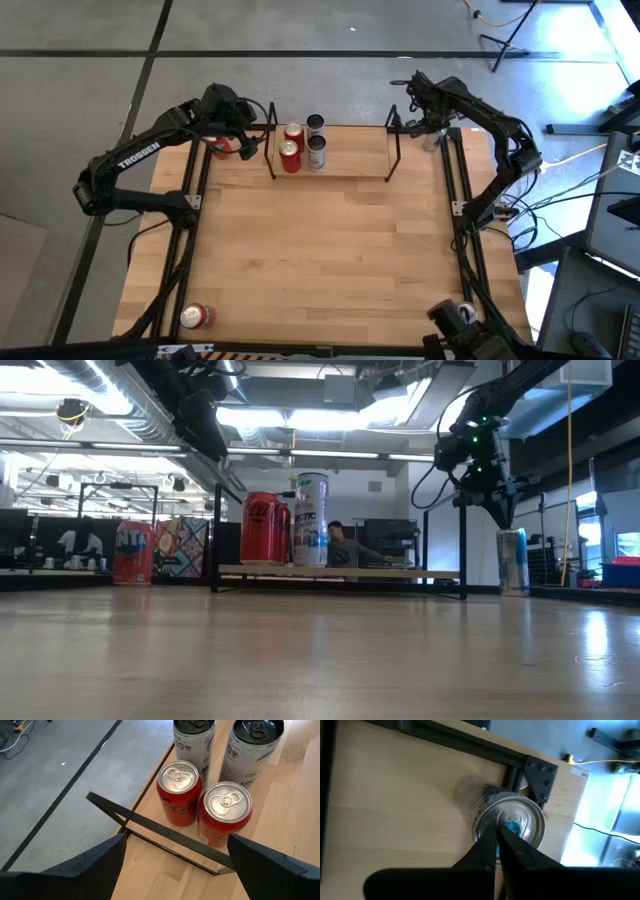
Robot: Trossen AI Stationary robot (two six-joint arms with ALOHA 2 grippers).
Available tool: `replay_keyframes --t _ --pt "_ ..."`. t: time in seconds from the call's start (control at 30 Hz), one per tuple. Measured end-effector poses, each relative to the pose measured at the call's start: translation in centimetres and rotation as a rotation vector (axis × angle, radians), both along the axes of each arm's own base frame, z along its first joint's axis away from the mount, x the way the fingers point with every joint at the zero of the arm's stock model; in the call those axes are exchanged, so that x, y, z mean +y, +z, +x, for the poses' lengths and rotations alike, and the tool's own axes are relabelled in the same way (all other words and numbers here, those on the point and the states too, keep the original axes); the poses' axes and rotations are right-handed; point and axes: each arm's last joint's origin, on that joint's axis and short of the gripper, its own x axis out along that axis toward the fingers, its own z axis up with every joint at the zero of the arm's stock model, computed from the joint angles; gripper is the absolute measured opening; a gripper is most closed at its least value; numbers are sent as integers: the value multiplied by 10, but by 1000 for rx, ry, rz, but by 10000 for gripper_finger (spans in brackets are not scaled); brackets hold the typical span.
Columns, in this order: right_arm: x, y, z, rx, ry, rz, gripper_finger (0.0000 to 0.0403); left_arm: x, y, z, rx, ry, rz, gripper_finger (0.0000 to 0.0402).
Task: Place canned beverage on shelf
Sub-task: Put the top blue soda can on the shelf
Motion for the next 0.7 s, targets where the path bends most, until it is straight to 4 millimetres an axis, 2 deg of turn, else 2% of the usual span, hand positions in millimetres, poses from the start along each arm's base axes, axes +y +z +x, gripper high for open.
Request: replay_keyframes --t 0.23,0.4,0.57,0.7 --pt "-3 -1 0 31 -11 -43 17 0 0 0 2 -2 2 345" --pt "-3 13 1 21 -23 -15 40 0 0 0 2 -1 1 345" --pt "-1 45 2 -42 -57 -14 126 0 0 0 2 -1 1 345" --pt "0 52 2 -86 -116 -15 228 0 0 0 2 -4 3 345"
